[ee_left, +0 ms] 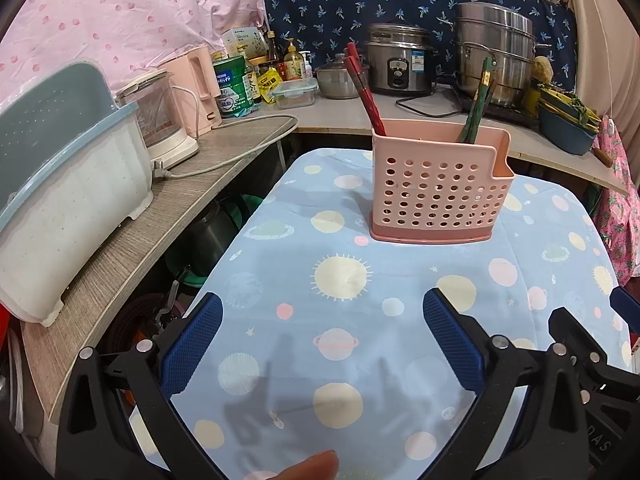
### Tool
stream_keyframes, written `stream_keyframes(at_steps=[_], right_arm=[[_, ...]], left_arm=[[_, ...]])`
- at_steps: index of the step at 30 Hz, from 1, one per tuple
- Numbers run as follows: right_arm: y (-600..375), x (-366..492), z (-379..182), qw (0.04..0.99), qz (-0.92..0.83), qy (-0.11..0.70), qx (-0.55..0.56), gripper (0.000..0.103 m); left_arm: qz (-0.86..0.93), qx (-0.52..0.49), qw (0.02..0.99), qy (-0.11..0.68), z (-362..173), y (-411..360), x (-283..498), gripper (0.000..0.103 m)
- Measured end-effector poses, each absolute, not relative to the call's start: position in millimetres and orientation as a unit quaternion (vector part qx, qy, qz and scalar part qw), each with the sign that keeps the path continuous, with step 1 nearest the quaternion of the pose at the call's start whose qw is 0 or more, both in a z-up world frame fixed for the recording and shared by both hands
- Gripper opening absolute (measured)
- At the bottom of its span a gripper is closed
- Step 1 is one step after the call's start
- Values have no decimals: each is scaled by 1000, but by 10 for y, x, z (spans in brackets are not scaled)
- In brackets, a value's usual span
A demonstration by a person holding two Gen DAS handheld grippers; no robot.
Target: Organize utensils
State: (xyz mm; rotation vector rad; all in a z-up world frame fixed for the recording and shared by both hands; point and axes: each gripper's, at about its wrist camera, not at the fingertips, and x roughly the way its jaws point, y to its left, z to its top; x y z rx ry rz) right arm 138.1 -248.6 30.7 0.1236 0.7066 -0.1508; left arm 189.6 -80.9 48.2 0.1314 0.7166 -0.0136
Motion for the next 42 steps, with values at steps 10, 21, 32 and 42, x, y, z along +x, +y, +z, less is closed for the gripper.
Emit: stream_keyframes(at_steps=[10, 21, 32, 42], right_arm=[[-2559, 1450, 292, 933, -77, 347, 60, 86], [-2609, 1582, 268, 932, -75, 350, 61, 86], [-2638, 1748, 220, 931, -75, 352, 62, 86], [-2648, 1852, 200, 930, -77, 354, 63, 86]], left_arm=[[-11, 67, 934, 352, 445, -872, 1981, 96], [-14, 62, 932, 356, 410, -930, 2132, 96], [-14, 59, 931, 360, 366, -978, 2262, 96], [-13, 58, 931, 361, 360, -992, 2318, 96]])
